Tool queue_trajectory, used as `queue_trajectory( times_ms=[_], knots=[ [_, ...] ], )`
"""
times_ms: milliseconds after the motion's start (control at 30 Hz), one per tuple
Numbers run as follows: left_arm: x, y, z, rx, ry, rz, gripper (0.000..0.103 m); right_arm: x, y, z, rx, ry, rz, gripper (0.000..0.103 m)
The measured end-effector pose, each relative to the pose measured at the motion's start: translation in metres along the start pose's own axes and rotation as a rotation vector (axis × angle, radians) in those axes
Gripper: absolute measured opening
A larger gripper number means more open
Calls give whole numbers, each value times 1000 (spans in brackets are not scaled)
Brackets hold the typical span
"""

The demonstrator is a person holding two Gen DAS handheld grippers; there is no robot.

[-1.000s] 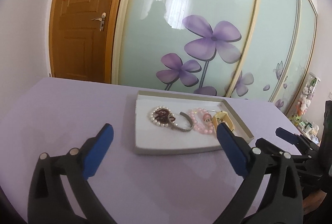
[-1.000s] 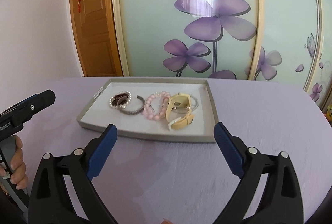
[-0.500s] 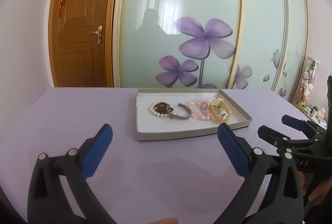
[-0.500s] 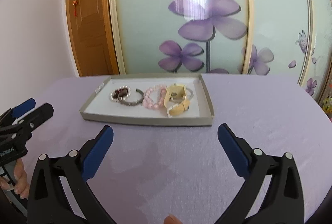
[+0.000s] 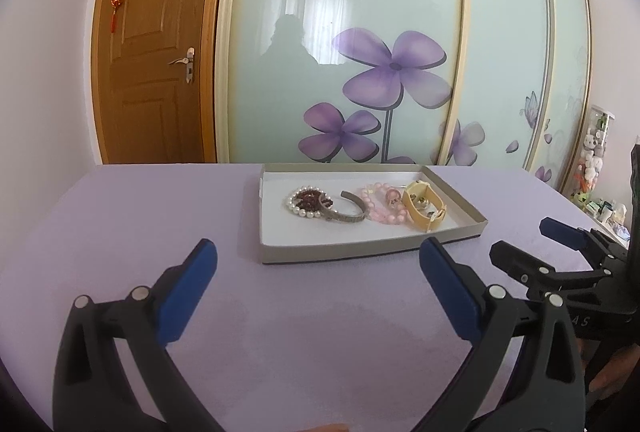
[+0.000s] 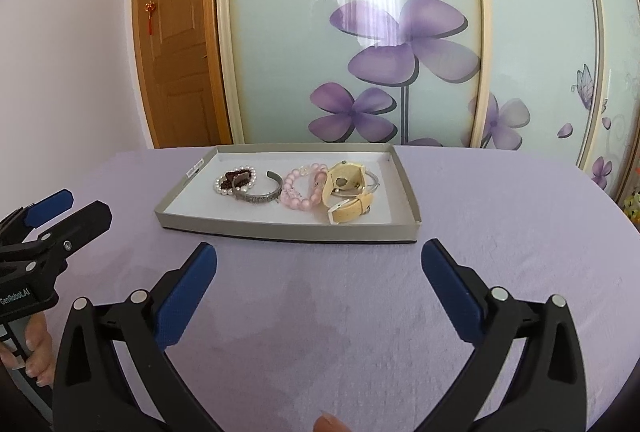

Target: Organize jewelry

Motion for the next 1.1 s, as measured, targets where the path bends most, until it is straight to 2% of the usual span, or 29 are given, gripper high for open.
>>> queue_trajectory(
  times_ms=[333, 1100],
  knots=[
    [0, -1, 0, 12, -9, -16, 101, -1, -3, 2, 30, 6, -3, 102],
    [2, 1, -2, 0, -9, -28, 101, 1, -7, 7, 38, 15, 2, 102]
  ],
)
Point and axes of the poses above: each gripper's, at about its wrist camera, not at the fingertips, and y roughly the way its jaws point, x to its right, z to its top, the point moved 6 cm from there along y, roughly the way its jaws point, and after that the axes turned 10 degrees about z, right-handed, at the moved point
